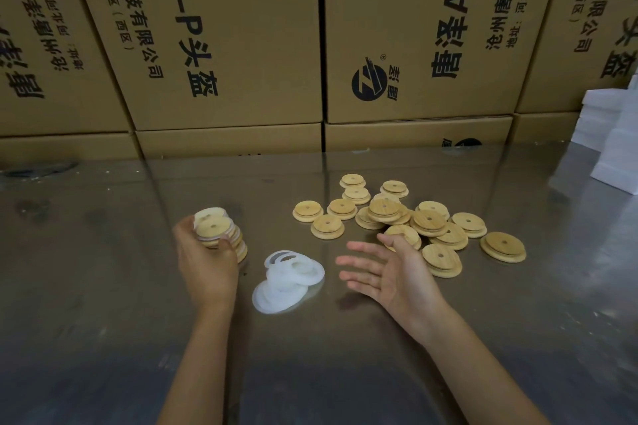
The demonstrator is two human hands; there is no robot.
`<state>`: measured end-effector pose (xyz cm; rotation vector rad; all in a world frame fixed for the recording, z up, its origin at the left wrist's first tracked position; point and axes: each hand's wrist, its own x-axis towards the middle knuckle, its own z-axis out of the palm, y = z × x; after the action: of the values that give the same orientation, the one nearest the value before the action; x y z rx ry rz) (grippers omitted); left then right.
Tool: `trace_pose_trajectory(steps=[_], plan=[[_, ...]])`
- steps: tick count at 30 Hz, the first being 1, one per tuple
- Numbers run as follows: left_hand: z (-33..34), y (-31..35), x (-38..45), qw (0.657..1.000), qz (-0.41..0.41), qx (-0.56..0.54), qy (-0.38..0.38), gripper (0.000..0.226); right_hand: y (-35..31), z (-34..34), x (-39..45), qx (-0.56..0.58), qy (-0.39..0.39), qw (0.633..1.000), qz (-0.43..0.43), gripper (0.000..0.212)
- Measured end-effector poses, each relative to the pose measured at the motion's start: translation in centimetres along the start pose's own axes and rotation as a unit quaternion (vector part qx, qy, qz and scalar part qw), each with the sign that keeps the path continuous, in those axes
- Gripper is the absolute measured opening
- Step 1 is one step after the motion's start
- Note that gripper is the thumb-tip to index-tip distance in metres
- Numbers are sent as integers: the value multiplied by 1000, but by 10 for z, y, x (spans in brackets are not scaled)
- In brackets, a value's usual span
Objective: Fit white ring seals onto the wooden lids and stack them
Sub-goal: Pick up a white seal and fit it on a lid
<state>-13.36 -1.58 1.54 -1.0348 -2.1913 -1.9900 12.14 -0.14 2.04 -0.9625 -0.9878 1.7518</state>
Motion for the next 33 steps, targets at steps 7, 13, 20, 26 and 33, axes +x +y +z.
trace_pose_trajectory(steps=[7,13,20,26,33], plan=[[-3,-7,4,986,38,159,16,11,1,0,1,-9,1,1000,0,50],[0,-3,0,983,37,177,17,32,0,0,0,-10,-6,1000,4,50],[5,-5,0,984,54,164,-52,25,-1,2,-2,-7,-13,1000,5,49],[6,-22,12,967,8,189,-168,44,-2,2,-3,6,-19,1000,15,48],[6,-23,18,963,26,205,-174,44,-3,5,-6,11,-15,1000,18,45]])
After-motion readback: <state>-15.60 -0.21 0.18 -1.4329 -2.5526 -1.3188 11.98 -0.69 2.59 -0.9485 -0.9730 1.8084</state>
